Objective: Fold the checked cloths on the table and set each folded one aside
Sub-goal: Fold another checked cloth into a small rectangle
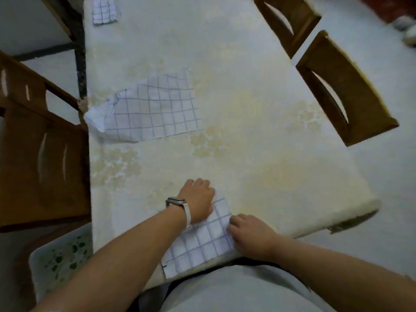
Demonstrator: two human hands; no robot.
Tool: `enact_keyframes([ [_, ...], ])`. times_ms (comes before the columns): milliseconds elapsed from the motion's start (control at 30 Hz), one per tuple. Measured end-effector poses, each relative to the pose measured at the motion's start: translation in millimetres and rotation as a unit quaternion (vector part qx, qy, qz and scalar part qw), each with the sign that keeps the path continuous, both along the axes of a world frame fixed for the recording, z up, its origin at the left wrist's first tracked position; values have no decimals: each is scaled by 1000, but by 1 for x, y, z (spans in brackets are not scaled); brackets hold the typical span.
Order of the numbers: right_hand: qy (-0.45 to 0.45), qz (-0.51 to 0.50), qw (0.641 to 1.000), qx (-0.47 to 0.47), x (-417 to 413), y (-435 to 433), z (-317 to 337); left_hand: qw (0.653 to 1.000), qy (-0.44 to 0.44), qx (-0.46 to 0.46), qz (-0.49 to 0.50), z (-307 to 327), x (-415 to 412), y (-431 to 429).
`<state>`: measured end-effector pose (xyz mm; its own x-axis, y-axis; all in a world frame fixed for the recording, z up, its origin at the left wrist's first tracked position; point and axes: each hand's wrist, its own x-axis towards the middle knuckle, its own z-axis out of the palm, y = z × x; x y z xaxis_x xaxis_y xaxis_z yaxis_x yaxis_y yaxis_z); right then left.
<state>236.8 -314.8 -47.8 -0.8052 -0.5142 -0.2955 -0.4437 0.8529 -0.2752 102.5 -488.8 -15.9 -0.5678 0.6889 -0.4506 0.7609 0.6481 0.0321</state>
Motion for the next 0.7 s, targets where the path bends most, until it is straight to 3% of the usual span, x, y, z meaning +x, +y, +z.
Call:
enact_keyframes([
  [267, -40, -56, 997, -47, 16, 5, -3, 977, -27, -24, -209, 7, -3, 55],
  [500, -61, -185, 975, -105, 13, 2, -5, 951, -37, -120, -283, 9, -13, 67],
  [700, -117, -301, 934, -152, 6, -7, -5, 950, -72, -117, -282, 11, -15, 61],
])
